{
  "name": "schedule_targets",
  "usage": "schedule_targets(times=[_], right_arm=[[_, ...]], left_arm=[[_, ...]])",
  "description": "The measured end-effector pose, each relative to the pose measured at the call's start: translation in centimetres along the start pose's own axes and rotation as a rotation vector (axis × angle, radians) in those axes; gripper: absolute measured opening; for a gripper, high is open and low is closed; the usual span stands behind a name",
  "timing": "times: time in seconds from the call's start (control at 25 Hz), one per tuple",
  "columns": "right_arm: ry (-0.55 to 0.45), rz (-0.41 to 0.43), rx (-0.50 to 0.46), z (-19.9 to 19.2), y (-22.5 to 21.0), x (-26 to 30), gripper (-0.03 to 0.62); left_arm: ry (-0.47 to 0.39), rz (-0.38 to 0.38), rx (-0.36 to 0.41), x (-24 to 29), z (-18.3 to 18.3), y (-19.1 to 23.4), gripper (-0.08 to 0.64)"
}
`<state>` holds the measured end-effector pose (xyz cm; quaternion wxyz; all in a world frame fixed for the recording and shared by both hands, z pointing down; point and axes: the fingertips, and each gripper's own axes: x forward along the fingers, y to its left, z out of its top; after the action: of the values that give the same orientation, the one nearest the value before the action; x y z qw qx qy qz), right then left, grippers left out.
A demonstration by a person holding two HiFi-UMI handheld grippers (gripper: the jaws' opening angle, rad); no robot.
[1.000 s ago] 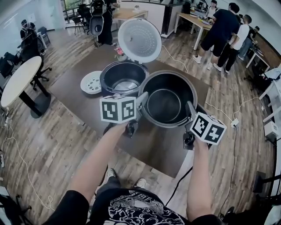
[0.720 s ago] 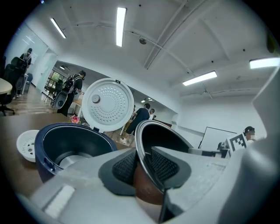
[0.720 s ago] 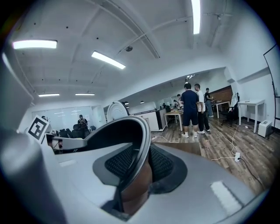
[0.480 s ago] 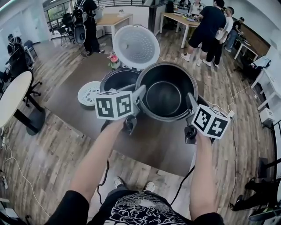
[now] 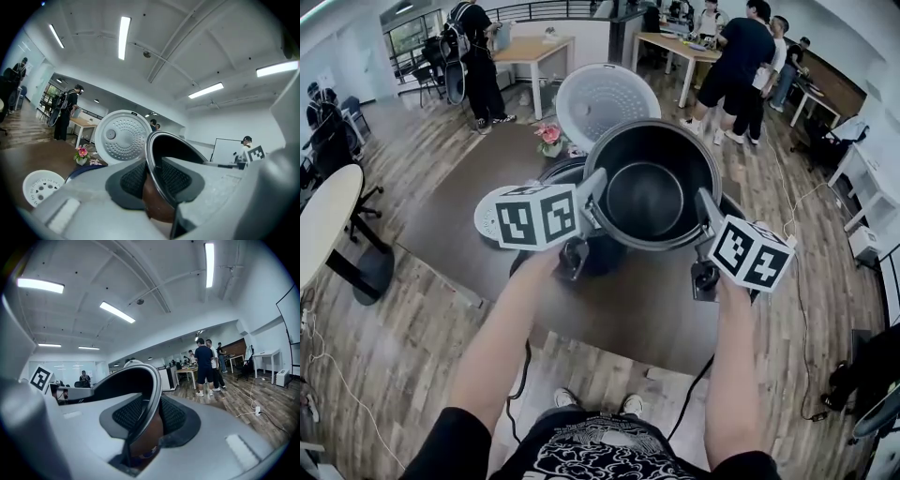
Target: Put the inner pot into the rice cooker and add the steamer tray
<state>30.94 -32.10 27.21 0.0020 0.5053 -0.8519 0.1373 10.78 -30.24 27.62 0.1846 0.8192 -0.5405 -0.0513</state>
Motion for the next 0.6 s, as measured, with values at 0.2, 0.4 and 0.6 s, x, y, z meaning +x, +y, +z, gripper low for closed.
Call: schedule_targets(times=[0.2, 0.4, 0.6], right_arm=[[-0.006, 0.01, -0.004, -0.4, 3.6, 2.1, 0.117], [0.003, 0.019, -0.013, -1.5, 7.6, 4.4, 0.123], [0.015, 0.02, -0.014, -2.5, 10.1, 6.5, 0.125]], left_arm=[[-0.018, 0.006, 0.008, -1.6, 1.7, 3.6, 0.103], [-0.04, 0.029, -0.006, -3.5, 2.8, 7.8, 0.092], [-0.031, 0.035, -0.016, -4.5, 3.2, 11.1, 0.092]])
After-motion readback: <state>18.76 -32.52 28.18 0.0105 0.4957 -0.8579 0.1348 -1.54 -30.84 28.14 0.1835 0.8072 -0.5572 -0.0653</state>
